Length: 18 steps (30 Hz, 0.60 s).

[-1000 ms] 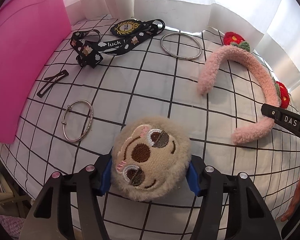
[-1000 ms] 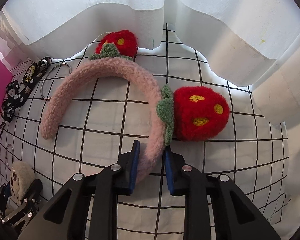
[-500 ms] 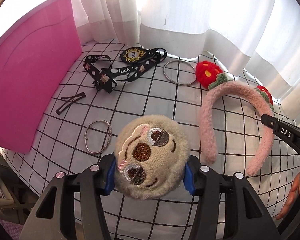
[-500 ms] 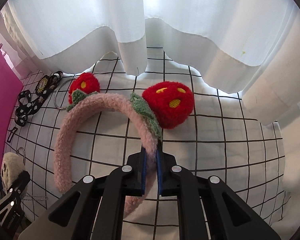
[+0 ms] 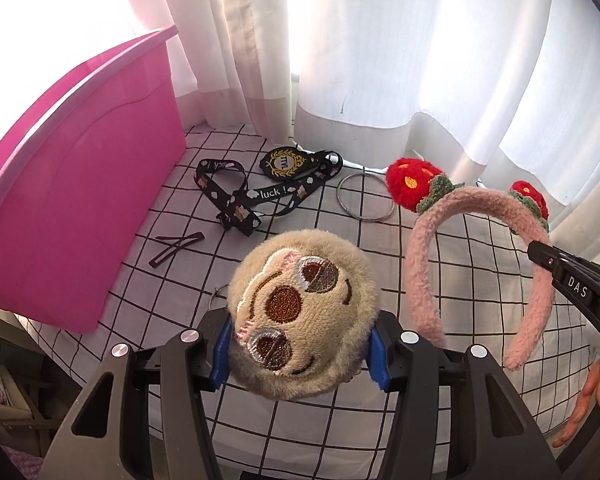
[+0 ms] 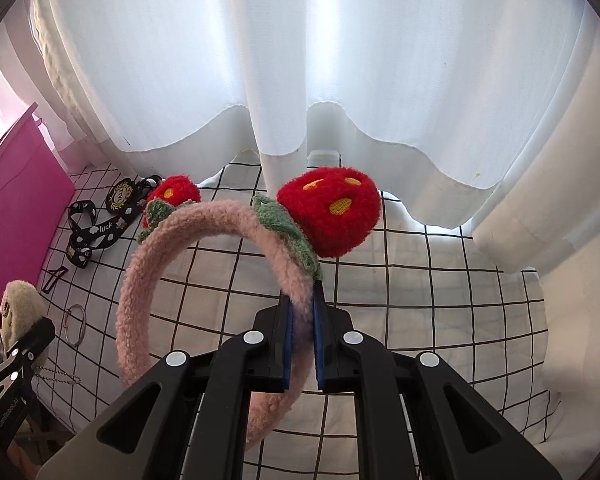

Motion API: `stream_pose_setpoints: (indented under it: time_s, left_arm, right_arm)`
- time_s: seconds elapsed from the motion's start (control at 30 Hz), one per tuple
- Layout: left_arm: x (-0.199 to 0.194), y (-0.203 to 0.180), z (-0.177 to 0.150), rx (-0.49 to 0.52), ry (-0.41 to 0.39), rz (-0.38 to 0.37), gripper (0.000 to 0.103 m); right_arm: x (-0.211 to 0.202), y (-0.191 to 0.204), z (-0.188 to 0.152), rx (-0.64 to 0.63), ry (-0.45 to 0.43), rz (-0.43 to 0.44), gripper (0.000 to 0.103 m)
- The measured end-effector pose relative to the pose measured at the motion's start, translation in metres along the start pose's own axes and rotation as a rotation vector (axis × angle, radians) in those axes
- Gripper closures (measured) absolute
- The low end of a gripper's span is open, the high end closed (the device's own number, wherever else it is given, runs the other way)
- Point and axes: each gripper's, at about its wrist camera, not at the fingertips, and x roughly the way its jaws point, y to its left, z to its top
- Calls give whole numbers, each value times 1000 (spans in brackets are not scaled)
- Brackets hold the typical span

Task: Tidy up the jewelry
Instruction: 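Lift both items over the pink tub and open both tools to release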

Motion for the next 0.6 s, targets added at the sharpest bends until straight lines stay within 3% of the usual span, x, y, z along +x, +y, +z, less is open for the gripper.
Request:
stream_pose_setpoints:
  time_s: [0.33,0.6]
  left_arm:
    - [-36,26,25,-28,-80,5,52]
    - [-79,73,50,-92,-187,32,52]
  right_arm:
    - [-34,38,20,-27,-88,47,95]
    - [-75,97,54,-103,-194,123,95]
